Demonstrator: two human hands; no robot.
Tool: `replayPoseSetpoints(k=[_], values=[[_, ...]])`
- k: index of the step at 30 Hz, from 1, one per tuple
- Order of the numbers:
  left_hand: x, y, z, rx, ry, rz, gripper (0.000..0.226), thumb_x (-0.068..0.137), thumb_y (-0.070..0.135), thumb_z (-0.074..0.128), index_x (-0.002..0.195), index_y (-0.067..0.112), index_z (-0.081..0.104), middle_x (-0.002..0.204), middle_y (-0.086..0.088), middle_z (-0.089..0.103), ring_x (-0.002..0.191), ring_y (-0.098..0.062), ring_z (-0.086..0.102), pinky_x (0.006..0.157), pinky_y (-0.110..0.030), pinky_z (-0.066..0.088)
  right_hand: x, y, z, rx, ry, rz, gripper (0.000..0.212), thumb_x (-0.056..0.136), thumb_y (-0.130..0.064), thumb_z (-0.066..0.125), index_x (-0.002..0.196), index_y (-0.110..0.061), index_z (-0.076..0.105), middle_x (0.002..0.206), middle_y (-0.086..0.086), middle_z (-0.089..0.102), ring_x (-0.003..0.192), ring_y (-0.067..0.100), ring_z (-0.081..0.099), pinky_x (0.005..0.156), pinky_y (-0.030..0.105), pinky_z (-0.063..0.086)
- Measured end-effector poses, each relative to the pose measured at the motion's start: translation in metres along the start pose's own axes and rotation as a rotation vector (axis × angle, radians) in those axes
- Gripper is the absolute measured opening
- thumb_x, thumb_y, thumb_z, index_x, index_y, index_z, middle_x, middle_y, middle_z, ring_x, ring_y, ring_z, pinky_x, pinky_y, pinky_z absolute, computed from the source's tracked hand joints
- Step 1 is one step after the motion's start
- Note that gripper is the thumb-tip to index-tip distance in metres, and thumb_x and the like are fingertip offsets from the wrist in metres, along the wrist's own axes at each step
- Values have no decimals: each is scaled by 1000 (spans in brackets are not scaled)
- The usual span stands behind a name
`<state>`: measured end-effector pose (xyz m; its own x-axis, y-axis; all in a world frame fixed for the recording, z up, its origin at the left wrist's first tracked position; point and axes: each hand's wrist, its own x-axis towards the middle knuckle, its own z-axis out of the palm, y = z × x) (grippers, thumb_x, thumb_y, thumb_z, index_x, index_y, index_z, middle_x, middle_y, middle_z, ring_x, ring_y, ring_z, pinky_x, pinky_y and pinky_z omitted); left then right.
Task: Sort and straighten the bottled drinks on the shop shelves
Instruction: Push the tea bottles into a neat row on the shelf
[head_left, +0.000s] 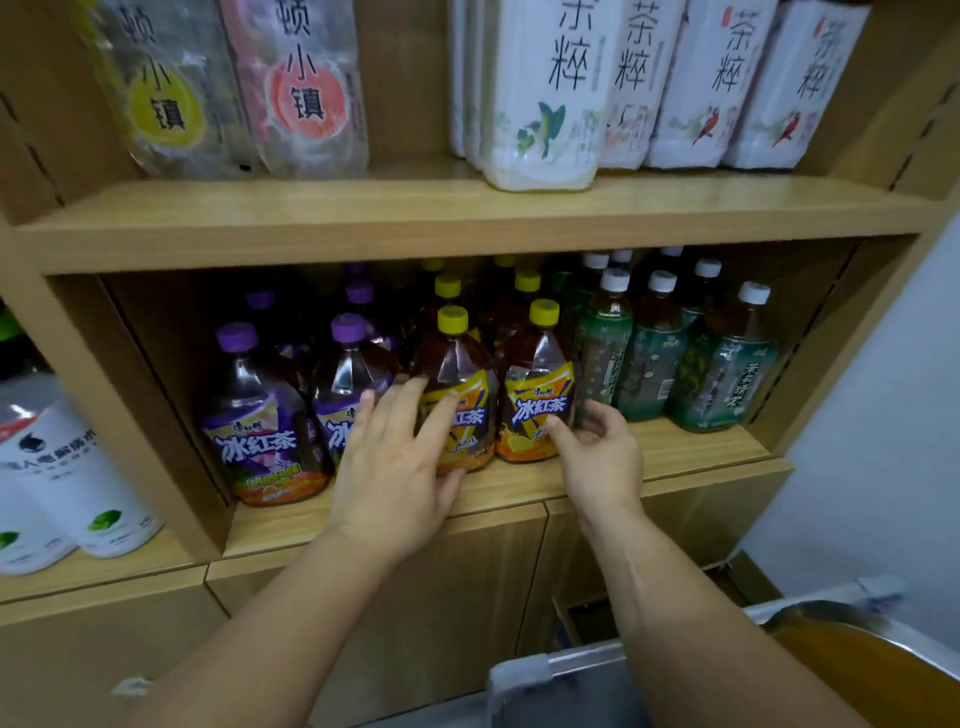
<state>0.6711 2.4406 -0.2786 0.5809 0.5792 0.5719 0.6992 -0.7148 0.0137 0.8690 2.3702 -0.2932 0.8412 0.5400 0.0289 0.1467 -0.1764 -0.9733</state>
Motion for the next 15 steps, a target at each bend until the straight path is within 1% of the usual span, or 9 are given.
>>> replayPoseSetpoints(k=[1, 2, 4, 7, 8, 10, 12, 15], values=[[-3, -1, -9, -14, -44, -4, 81, 68, 41, 86, 138, 15, 55, 140, -18, 52, 131, -40, 51, 116, -59, 35, -8, -10, -5, -32, -12, -5, 52, 88, -30, 80, 135, -20, 60, 110, -10, 65, 112, 14, 64, 102, 44, 55], [-4, -4, -23, -33, -93, -6, 82, 67, 42, 87, 138, 16, 56, 140, -18, 52, 132, -40, 50, 115, -59, 36, -15, -24, -11, -67, -37, -6, 48, 88, -33, 80, 131, -22, 62, 112, -10, 66, 114, 15, 64, 102, 45, 55], [-8, -6, -52, -81, -164, -29, 84, 65, 43, 86, 138, 17, 54, 141, -19, 51, 134, -41, 50, 113, -58, 38, -31, -57, -25, -160, -119, -2, 43, 87, -40, 79, 125, -23, 66, 118, -5, 69, 116, 18, 64, 102, 44, 54], [-5, -6, -104, -127, -277, -70, 90, 65, 43, 85, 143, 18, 45, 140, -17, 50, 129, -41, 53, 111, -54, 42, -41, -115, -49, -366, -296, -20, 49, 88, -48, 77, 127, -22, 66, 119, -4, 67, 110, 15, 61, 94, 34, 51], [-1, -7, -121, -136, -312, -76, 91, 66, 44, 85, 143, 19, 43, 140, -17, 51, 128, -40, 54, 109, -54, 45, -43, -136, -56, -438, -339, -36, 50, 88, -49, 76, 129, -22, 65, 122, -4, 66, 109, 14, 61, 92, 33, 50], [5, -7, -156, -160, -379, -86, 86, 69, 47, 82, 141, 21, 45, 138, -14, 53, 124, -38, 57, 103, -53, 51, -49, -174, -72, -553, -388, -66, 51, 89, -53, 73, 130, -25, 64, 128, -4, 63, 111, 15, 61, 93, 35, 51], [15, -10, -192, -182, -436, -106, 75, 71, 49, 79, 136, 25, 50, 133, -7, 54, 118, -33, 59, 96, -47, 55, -58, -208, -88, -590, -418, -66, 50, 89, -54, 72, 130, -26, 64, 131, -3, 62, 114, 16, 61, 96, 36, 52], [34, -16, -248, -206, -483, -103, 62, 71, 49, 75, 125, 23, 61, 125, -1, 59, 108, -29, 64, 89, -40, 57, -74, -258, -113, -607, -438, -89, 49, 88, -53, 73, 129, -26, 65, 129, -2, 62, 112, 15, 61, 94, 33, 50]])
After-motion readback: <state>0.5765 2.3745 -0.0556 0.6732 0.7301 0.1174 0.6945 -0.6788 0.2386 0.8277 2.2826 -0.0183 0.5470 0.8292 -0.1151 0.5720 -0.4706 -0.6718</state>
